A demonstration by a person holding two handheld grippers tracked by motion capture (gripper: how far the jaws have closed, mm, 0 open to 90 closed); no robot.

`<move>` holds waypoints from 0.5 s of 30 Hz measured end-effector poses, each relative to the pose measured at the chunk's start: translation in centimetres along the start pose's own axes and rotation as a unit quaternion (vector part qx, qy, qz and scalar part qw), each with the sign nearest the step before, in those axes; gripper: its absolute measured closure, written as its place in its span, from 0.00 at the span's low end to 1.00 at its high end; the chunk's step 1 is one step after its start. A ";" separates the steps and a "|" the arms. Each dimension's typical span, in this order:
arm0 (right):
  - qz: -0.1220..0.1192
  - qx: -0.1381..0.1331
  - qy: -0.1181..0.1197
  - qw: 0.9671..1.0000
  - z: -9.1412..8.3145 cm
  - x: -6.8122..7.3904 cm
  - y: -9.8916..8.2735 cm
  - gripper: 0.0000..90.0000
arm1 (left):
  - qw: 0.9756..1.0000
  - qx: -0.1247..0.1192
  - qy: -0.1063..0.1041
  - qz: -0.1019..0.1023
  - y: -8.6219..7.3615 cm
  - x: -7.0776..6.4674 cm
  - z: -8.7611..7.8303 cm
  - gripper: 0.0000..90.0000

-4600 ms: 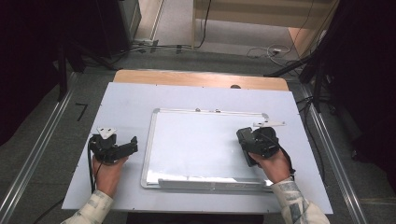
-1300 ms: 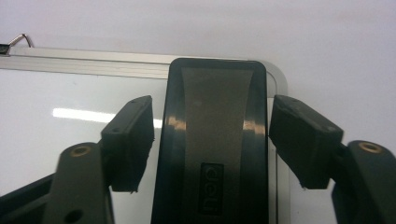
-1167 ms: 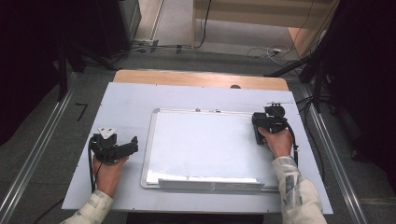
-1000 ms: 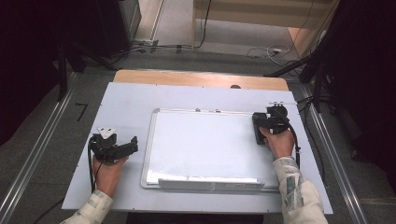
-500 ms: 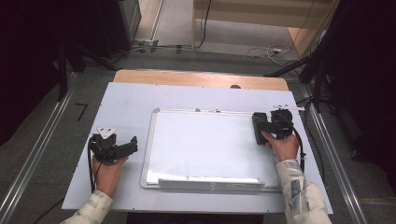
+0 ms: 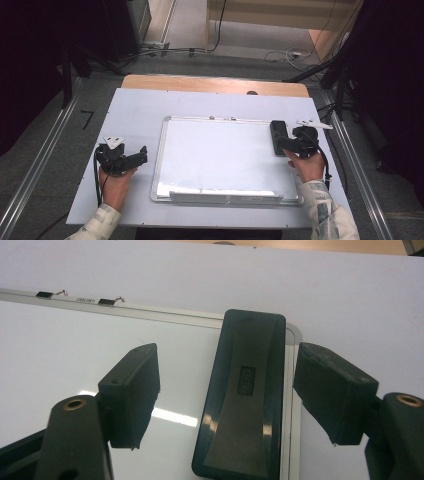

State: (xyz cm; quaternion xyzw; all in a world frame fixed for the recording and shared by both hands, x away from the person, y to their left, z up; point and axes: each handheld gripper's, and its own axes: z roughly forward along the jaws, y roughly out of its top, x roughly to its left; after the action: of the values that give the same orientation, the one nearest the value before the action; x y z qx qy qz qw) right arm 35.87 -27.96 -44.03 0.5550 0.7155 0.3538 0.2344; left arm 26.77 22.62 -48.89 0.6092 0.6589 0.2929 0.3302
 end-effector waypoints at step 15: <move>0.003 -0.011 0.007 1.000 -1.8 -0.6 -1.3 0.24 | 1.000 -0.004 -0.001 -0.002 0.1 0.1 -0.1 0.05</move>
State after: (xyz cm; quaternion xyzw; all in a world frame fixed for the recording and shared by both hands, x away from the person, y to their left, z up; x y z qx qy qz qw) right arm 33.85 -29.13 -43.90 0.5522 0.7114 0.3664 0.2342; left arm 26.74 22.74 -48.77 0.6064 0.6587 0.2946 0.3340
